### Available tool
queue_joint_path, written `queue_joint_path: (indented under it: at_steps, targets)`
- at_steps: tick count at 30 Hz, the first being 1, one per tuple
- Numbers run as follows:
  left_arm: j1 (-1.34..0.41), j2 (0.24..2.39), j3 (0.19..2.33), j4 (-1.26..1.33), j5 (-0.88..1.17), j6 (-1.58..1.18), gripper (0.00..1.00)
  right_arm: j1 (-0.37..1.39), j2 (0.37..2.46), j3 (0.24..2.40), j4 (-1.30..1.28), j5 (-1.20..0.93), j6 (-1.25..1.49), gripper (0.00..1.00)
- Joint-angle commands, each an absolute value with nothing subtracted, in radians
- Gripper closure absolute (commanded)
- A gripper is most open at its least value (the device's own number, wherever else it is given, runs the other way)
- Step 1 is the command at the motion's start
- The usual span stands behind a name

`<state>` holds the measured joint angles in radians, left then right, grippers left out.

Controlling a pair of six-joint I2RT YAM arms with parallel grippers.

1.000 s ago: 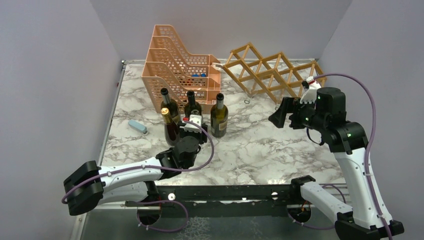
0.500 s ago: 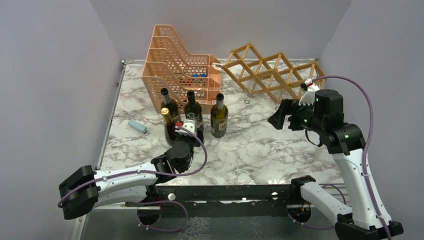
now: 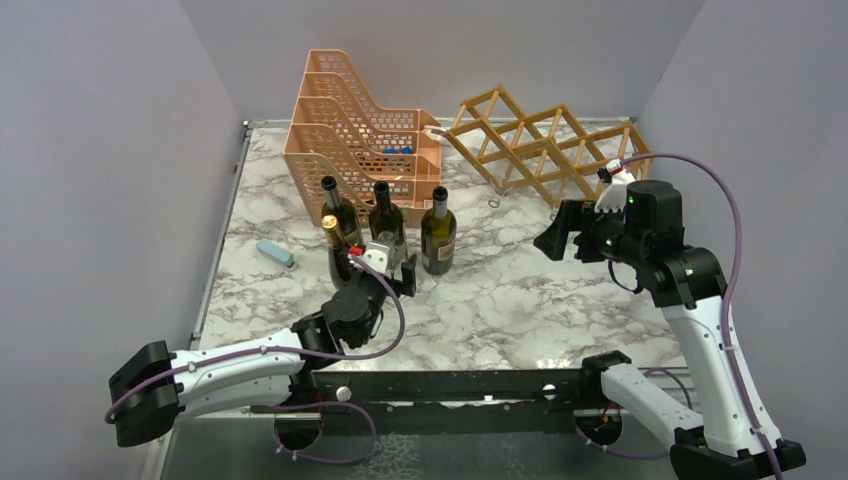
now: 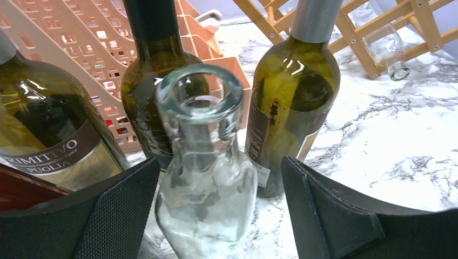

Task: Take the wine bottle off the wine rack

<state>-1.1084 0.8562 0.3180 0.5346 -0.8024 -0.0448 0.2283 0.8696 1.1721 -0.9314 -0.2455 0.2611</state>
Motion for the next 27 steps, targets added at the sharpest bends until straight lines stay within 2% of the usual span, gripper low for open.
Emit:
queue_joint_path:
  at_steps: [1,9,21,27]
  targets:
    - [-1.114,0.818,0.374,0.454,-0.745,-0.036,0.10,0.233,0.860,1.163,-0.899,-0.261,0.262,0.00]
    - [-1.115,0.771,0.490,0.256,-0.705,-0.076,0.01,0.233,0.861,1.147,-0.889,-0.275,0.265,0.00]
    - [-1.115,0.699,0.665,0.045,-0.550,-0.002,0.01,0.233,0.870,1.147,-0.883,-0.293,0.263,0.00]
    - [-1.113,0.741,0.796,-0.021,-0.489,0.069,0.01,0.233,0.871,1.136,-0.876,-0.306,0.268,0.00]
